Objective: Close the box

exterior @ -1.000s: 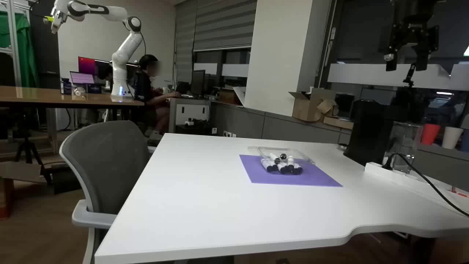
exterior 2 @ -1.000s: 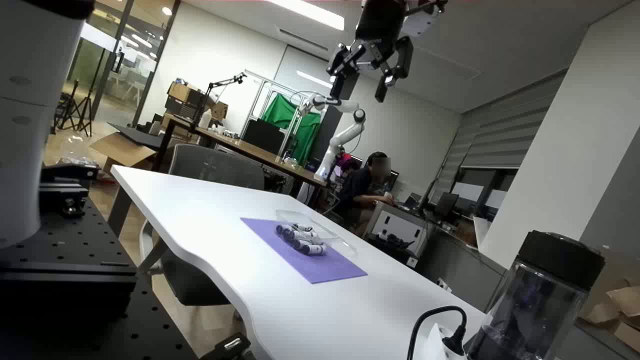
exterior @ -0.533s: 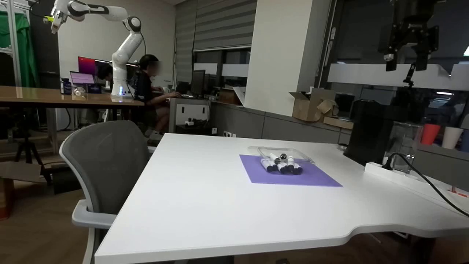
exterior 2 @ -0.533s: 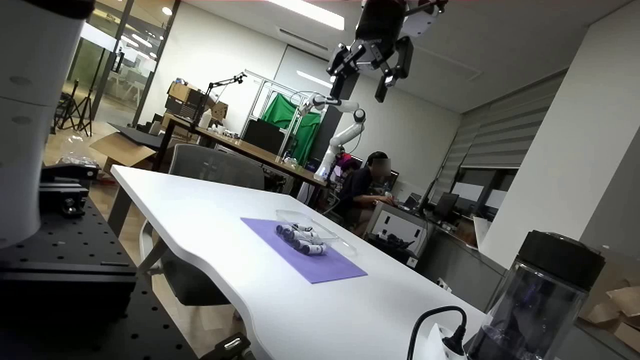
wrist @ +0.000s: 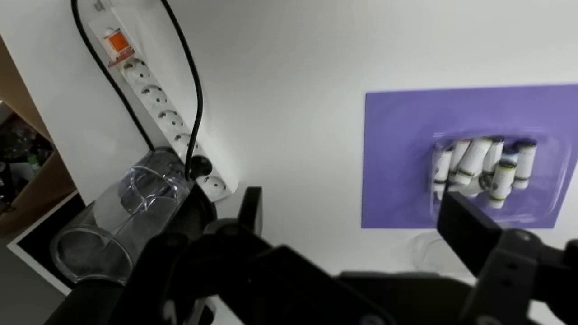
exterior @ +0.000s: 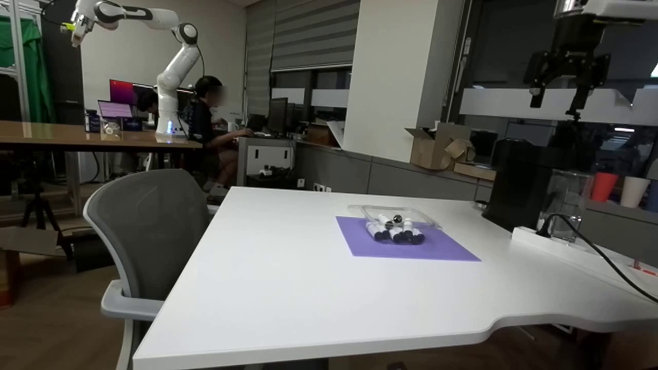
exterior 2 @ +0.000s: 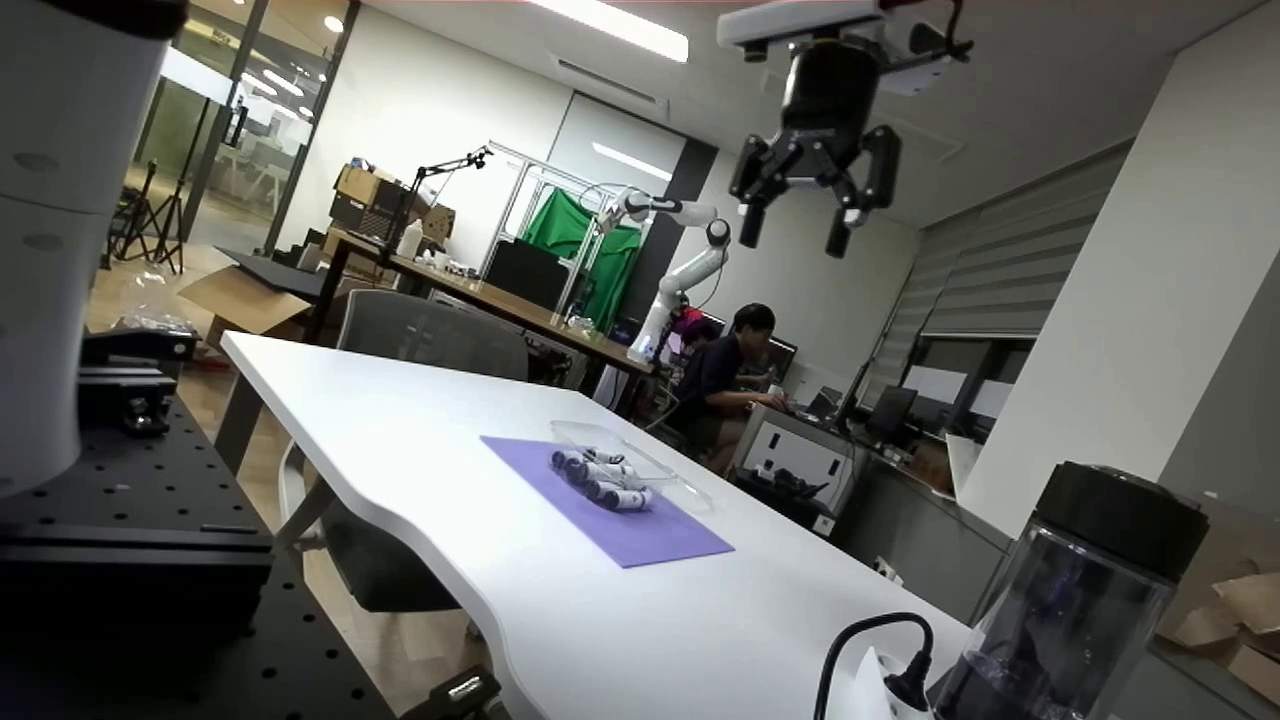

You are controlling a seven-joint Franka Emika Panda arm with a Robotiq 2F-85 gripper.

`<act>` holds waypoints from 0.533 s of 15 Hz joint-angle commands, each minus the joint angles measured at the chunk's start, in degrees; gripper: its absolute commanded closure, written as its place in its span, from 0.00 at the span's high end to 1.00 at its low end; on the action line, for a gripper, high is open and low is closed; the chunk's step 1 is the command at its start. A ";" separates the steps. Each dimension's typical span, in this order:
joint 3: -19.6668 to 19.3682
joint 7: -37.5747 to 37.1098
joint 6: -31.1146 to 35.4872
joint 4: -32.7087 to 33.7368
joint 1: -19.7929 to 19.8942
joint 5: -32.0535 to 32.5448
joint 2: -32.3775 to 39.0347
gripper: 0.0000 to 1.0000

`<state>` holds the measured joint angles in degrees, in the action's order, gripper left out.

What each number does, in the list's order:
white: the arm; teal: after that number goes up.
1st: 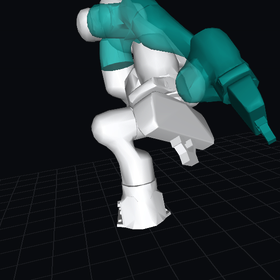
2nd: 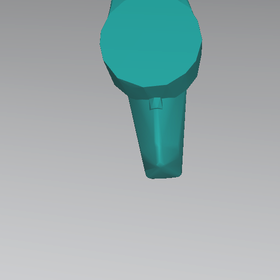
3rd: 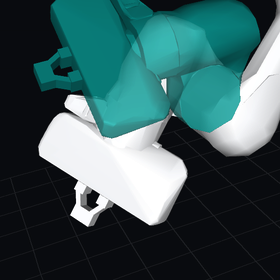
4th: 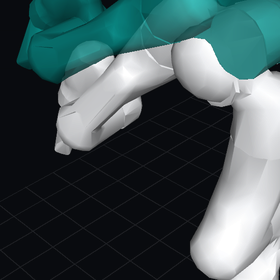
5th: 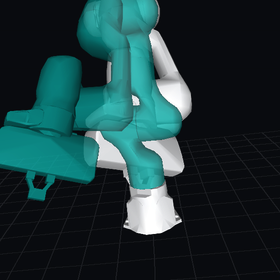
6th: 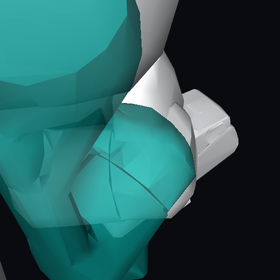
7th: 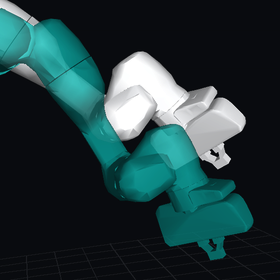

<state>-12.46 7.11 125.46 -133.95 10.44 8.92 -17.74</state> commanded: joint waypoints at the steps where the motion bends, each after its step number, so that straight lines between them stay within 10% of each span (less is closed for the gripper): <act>1: -3.34 0.26 7.33 10.37 0.69 -7.16 13.96 1.00; 8: -1.24 1.63 6.06 31.35 5.63 -28.74 38.13 1.00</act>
<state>-15.93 9.03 135.61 -113.82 13.02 -13.82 10.37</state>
